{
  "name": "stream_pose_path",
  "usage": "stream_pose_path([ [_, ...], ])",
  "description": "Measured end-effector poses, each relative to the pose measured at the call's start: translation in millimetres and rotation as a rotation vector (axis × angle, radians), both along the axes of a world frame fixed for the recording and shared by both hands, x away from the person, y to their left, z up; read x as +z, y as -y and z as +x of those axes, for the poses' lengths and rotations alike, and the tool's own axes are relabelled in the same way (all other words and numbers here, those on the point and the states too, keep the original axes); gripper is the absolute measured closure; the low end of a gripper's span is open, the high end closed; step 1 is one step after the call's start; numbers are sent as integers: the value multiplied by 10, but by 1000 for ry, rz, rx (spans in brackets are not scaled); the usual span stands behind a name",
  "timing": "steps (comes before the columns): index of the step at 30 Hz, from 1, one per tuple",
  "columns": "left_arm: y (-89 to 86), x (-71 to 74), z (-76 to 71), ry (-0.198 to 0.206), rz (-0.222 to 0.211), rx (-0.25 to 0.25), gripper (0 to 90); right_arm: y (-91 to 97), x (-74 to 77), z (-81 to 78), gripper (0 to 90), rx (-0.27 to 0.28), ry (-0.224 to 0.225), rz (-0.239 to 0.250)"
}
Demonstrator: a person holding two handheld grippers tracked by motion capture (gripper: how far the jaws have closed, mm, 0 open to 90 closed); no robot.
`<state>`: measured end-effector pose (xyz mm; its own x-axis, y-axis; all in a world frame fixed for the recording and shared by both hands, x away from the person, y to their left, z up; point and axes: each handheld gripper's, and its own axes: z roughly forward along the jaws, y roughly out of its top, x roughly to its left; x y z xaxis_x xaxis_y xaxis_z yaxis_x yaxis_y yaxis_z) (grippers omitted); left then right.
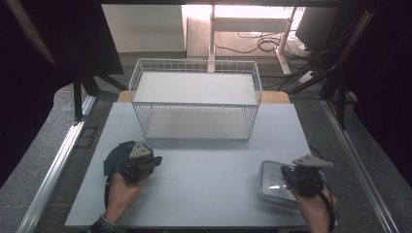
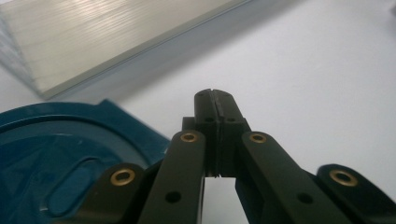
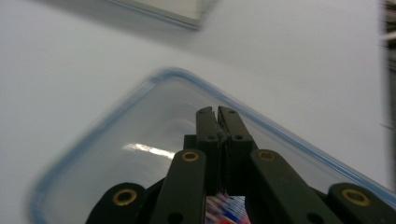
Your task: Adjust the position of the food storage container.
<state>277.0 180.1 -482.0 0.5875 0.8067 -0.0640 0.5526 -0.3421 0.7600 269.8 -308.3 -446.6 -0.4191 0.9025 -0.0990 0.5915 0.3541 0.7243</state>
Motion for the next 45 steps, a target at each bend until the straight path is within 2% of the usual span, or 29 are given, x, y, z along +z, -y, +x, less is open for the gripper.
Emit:
stream_pose_path([
  [5,133,-62,-13,0,36,-26,900,423,44,-95,874,-151,40,-51],
  [8,209,-91,-14,-2,69,-49,900,663,48,-152,875,-240,43,-72],
  [10,237,-109,-13,-8,69,-59,900,789,31,-183,874,-284,27,-84],
  [14,255,-140,-7,-22,62,-64,900,912,-38,-211,893,-318,-31,-99],
  [16,255,-144,-8,-28,56,-67,900,903,-71,-197,895,-311,-60,-88],
  [18,253,-143,-15,-29,45,-71,900,865,-75,-185,895,-327,-64,-111],
  [19,252,-143,-17,-31,37,-74,900,856,-71,-182,895,-322,-67,-103],
  [20,252,-145,-19,-34,32,-77,900,833,-80,-172,895,-298,-73,-58],
  [21,253,-149,-20,-39,27,-80,900,833,-80,-172,895,-298,-73,-58],
  [24,266,-161,-29,-51,17,-88,900,721,-115,-140,895,-251,-94,-18],
  [27,278,-161,-45,-55,13,-101,900,567,-126,-102,895,-200,-102,-9],
  [29,291,-165,-60,-62,1,-107,900,404,-141,-71,895,-143,-109,4],
  [30,298,-167,-69,-67,-6,-111,900,404,-141,-71,895,-143,-109,4],
  [33,324,-180,-99,-80,-23,-130,900,234,-161,-52,895,-88,-117,9],
  [38,427,-218,-194,-107,-46,-179,900,-31,-210,-48,895,12,-137,26],
  [40,500,-238,-259,-120,-47,-205,900,-85,-223,-79,894,45,-151,29],
  [42,563,-257,-319,-132,-51,-230,900,-66,-245,-129,894,54,-168,23],
  [45,662,-285,-386,-153,-52,-273,900,-40,-322,-243,893,73,-232,26],
])
